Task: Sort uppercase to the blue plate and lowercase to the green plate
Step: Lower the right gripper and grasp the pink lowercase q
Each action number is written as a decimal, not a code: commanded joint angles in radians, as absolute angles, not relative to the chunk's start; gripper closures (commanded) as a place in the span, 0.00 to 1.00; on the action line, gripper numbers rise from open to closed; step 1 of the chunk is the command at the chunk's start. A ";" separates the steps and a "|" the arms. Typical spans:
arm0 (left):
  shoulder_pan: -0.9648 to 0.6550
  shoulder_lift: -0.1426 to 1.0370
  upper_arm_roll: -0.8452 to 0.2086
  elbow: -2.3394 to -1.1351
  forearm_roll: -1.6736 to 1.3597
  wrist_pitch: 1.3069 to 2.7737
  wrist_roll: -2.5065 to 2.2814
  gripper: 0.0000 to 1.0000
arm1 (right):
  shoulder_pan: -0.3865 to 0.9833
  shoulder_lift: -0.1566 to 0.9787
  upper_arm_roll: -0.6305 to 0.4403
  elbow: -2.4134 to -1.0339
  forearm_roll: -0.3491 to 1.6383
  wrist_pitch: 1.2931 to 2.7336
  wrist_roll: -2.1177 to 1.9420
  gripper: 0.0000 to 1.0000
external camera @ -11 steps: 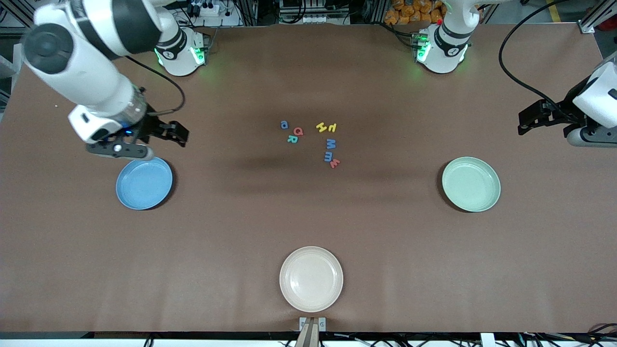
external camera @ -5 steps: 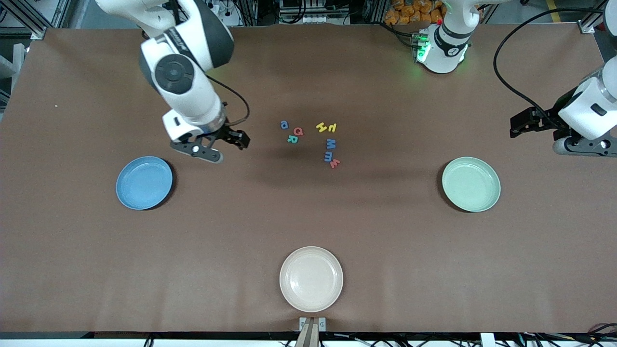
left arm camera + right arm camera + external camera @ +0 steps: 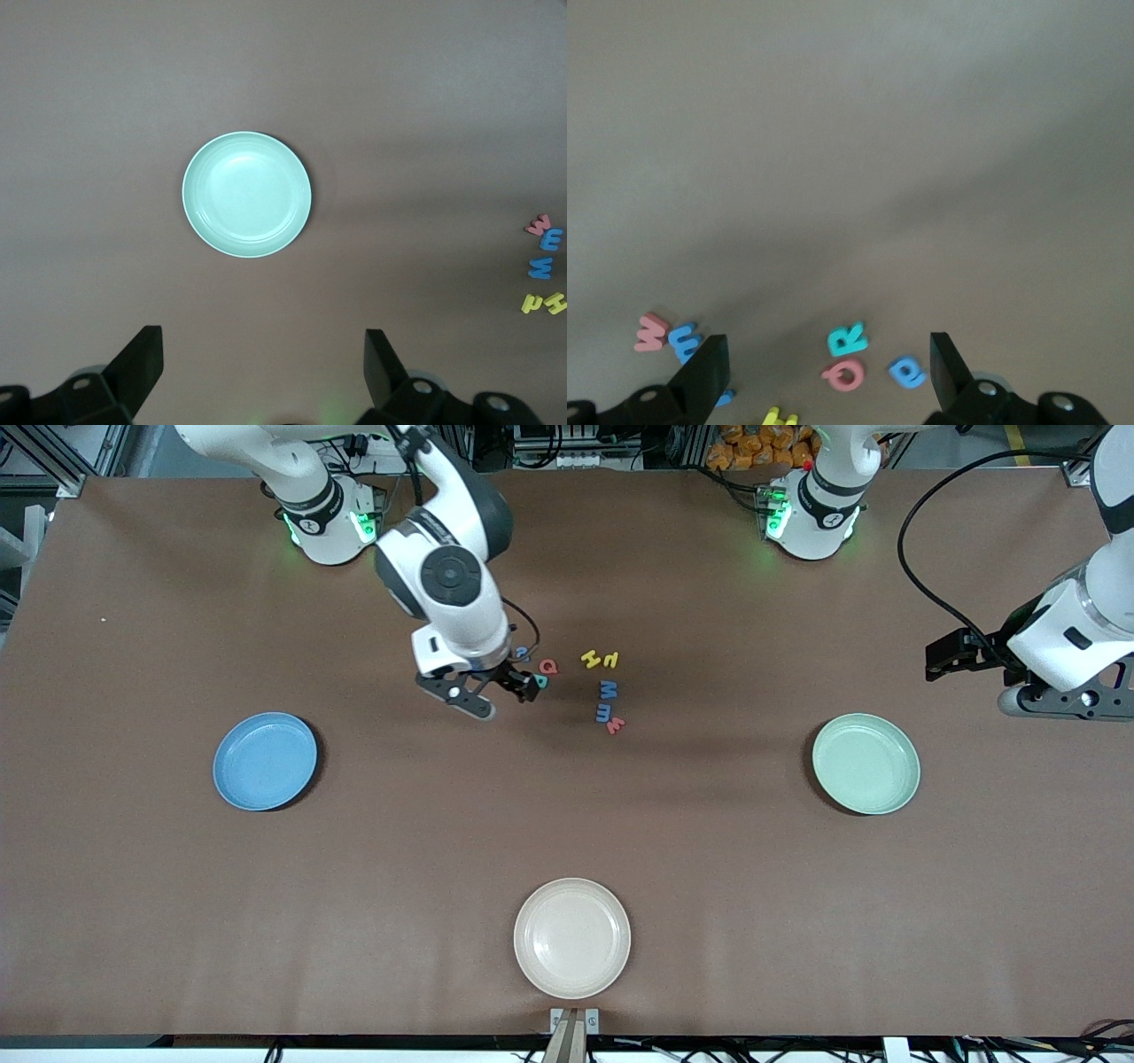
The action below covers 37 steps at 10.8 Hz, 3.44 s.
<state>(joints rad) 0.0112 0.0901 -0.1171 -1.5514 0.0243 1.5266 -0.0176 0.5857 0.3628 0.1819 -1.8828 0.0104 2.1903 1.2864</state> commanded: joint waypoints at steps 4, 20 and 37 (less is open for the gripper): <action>0.008 0.095 -0.120 -1.554 0.015 1.531 -0.040 0.00 | 0.661 0.456 0.183 -1.913 -0.011 2.299 1.425 0.00; 0.018 0.121 -0.120 -1.555 0.014 1.565 -0.040 0.00 | 0.724 0.529 0.207 -2.097 -0.094 2.666 1.598 0.02; 0.020 0.156 -0.120 -1.554 0.014 1.588 -0.040 0.00 | 0.724 0.532 0.225 -2.098 -0.123 2.640 1.598 0.48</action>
<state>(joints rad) 0.0161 0.1557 -0.1186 -1.5526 0.0243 1.5765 -0.0215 0.7270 0.5285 0.2188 -2.0912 -0.0982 2.6383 1.5659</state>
